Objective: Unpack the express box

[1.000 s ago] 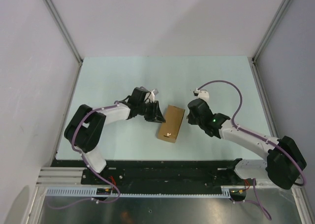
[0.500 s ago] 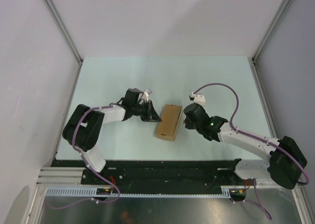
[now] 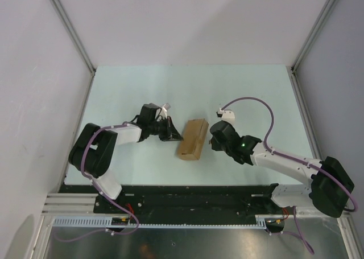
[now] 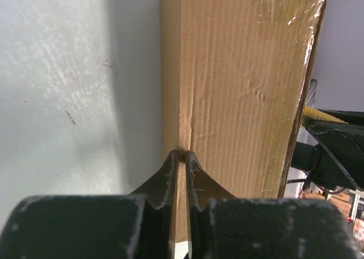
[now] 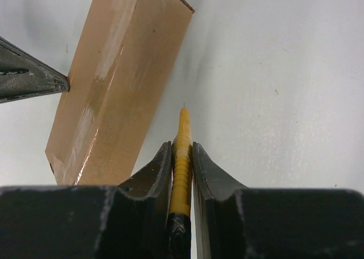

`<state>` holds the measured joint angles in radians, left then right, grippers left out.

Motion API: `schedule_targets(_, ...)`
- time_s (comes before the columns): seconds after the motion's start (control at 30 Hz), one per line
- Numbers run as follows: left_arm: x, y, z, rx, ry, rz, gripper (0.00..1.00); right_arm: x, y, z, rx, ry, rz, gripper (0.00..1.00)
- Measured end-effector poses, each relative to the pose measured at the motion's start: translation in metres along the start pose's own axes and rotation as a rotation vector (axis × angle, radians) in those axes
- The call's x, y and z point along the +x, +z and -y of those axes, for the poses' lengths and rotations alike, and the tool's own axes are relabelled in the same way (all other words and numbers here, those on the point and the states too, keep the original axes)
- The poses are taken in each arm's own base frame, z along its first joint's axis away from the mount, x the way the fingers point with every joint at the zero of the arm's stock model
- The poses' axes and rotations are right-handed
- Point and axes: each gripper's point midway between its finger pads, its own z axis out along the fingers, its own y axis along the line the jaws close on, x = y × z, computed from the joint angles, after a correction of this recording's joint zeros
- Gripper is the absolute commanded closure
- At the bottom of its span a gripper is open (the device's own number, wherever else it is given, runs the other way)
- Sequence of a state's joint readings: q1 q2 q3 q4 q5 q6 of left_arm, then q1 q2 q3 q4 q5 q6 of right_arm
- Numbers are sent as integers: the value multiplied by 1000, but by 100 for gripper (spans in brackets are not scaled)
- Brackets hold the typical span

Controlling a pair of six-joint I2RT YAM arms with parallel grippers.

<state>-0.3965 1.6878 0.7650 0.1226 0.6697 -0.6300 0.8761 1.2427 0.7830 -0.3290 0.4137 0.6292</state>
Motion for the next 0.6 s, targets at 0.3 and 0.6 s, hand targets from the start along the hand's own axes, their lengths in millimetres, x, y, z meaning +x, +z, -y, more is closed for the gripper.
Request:
schedule_targets(0.3, -2, -2, -10, -50, -15, 14, 92, 6, 12, -36, -109, -57, 12, 100)
schedule_targets(0.6, 24, -8, -39, -180, -68, -45, 90, 16, 18, -60, -174, -94, 7, 100)
